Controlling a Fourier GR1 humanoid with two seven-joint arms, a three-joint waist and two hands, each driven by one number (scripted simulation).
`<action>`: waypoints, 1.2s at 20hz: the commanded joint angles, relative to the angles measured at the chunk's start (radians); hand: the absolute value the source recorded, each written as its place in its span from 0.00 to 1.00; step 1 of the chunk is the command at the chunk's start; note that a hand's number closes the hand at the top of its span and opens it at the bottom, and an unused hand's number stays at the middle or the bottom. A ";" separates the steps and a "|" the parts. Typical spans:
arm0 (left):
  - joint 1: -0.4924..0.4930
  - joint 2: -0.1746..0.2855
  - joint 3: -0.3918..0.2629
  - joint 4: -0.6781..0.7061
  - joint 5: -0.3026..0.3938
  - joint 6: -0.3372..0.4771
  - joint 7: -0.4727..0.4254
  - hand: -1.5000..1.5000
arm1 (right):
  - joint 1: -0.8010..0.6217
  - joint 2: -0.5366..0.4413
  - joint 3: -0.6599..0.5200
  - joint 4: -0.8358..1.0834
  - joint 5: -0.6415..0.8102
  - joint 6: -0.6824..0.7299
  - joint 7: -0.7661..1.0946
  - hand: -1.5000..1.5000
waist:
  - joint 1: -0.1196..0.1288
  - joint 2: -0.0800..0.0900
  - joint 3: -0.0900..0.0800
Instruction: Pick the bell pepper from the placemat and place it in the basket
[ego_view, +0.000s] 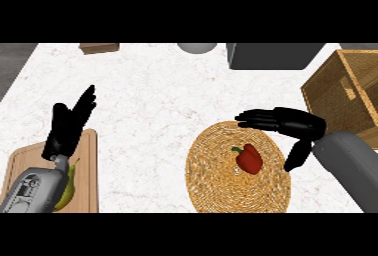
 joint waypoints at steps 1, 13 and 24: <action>0.006 -0.036 -0.007 -0.010 -0.036 0.017 -0.003 0.50 | -0.006 -0.007 -0.035 -0.031 0.013 0.115 -0.046 0.00 | -0.005 -0.002 0.000; -0.020 -0.007 0.062 -0.018 -0.035 -0.066 0.047 0.50 | 0.053 0.096 -0.026 -0.034 0.145 0.081 0.011 0.00 | -0.007 -0.002 0.000; 0.034 -0.086 0.051 0.002 -0.094 -0.052 -0.046 0.50 | -0.009 0.219 -0.079 0.181 0.237 0.032 -0.049 0.00 | 0.003 0.001 0.000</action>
